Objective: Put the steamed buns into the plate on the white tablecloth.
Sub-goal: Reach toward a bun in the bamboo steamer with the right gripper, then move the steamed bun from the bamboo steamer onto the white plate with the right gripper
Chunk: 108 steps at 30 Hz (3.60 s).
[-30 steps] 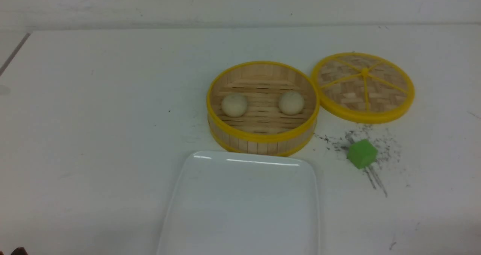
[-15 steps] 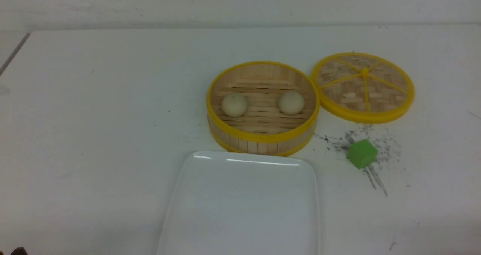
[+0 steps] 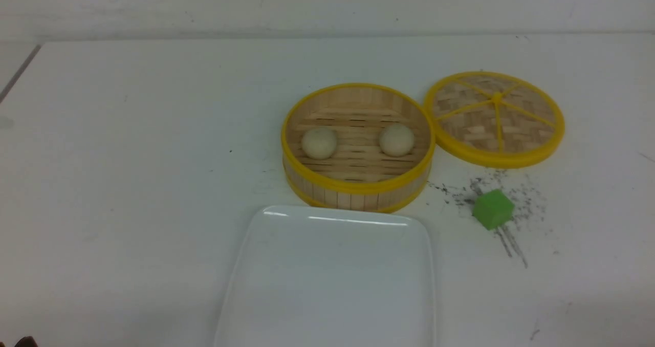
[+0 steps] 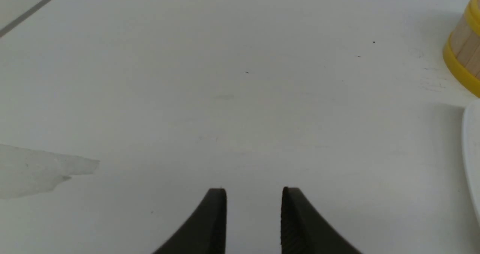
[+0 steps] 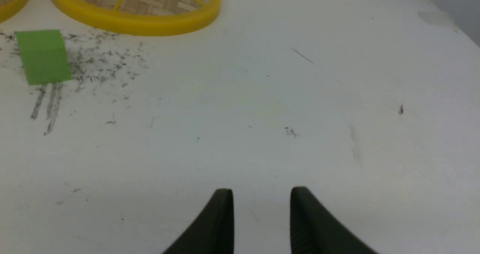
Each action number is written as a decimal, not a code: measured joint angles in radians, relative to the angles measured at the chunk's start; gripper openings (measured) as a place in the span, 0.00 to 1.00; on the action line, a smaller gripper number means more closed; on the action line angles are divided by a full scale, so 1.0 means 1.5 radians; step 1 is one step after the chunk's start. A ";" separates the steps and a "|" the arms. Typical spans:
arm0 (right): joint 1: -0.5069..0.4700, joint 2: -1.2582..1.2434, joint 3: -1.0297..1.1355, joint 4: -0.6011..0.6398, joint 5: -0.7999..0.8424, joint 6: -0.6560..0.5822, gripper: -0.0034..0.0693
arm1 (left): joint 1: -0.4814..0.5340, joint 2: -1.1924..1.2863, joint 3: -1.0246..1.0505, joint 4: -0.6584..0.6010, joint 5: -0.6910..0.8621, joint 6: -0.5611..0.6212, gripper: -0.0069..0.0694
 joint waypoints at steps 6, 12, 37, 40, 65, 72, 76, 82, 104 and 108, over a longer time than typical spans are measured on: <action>0.000 0.000 0.000 0.009 -0.005 0.014 0.38 | 0.000 0.000 0.000 -0.020 -0.002 -0.014 0.41; 0.000 0.000 0.002 0.299 -0.103 0.275 0.38 | 0.000 0.000 0.002 -0.338 -0.068 -0.243 0.41; 0.000 0.286 -0.366 0.232 0.177 0.146 0.03 | 0.000 0.259 -0.346 -0.396 0.223 -0.011 0.09; 0.000 0.398 -0.415 0.254 0.313 0.091 0.03 | 0.000 0.383 -0.397 -0.384 0.339 0.035 0.09; 0.164 1.200 -0.970 0.700 0.366 -0.445 0.40 | 0.000 0.646 -0.450 -0.407 0.338 0.172 0.12; 0.204 1.364 -1.182 0.473 0.320 -0.295 0.61 | 0.000 0.646 -0.450 -0.404 0.338 0.172 0.14; 0.213 1.445 -1.251 0.418 0.282 -0.273 0.64 | 0.000 0.646 -0.450 -0.404 0.338 0.172 0.16; 0.213 1.496 -1.264 0.407 0.255 -0.270 0.56 | 0.000 0.646 -0.450 -0.403 0.338 0.172 0.17; 0.253 1.108 -1.146 0.480 0.551 -0.223 0.09 | 0.000 0.646 -0.450 -0.399 0.338 0.172 0.21; 0.335 1.082 -0.988 0.482 0.511 -0.221 0.12 | 0.000 0.647 -0.450 -0.398 0.335 0.172 0.21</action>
